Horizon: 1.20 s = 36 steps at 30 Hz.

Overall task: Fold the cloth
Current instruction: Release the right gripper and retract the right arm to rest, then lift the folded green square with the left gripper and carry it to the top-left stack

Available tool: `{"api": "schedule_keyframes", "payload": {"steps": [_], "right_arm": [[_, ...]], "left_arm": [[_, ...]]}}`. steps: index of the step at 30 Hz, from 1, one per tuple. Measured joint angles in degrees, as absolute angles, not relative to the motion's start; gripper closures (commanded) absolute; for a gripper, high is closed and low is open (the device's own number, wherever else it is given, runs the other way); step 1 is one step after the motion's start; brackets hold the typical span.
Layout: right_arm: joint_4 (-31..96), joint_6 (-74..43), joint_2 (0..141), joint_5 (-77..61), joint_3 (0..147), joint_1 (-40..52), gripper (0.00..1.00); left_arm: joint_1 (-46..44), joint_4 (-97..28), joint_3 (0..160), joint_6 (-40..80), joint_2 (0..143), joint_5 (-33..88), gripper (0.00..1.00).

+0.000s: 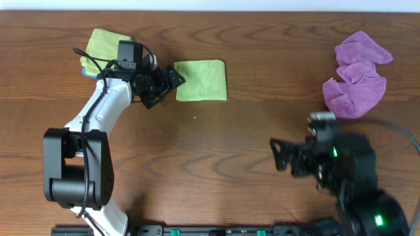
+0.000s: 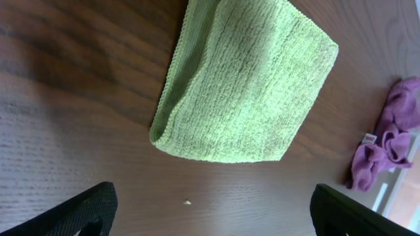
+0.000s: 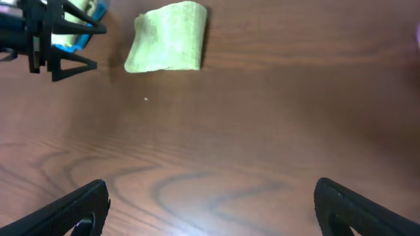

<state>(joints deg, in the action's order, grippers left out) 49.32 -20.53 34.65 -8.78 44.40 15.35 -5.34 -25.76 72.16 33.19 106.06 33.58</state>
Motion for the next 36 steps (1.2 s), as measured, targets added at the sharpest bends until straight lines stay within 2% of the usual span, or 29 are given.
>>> {"api": "schedule_keyframes", "payload": {"steps": [7,14,36], "right_arm": [[53.89,-26.94,23.92,-5.69,41.06,15.35,0.01],[55.96,-28.29,23.86,-5.32,41.06,15.35,0.01],[56.47,-28.36,23.86,-5.30,41.06,15.35,0.01]], "left_arm": [[-5.80,-26.87,72.16,37.15,106.06,34.17,0.05],[-9.19,-26.13,71.79,42.15,106.06,34.13,0.05],[-14.90,-11.92,68.40,53.87,107.85,30.39,0.02]]}}
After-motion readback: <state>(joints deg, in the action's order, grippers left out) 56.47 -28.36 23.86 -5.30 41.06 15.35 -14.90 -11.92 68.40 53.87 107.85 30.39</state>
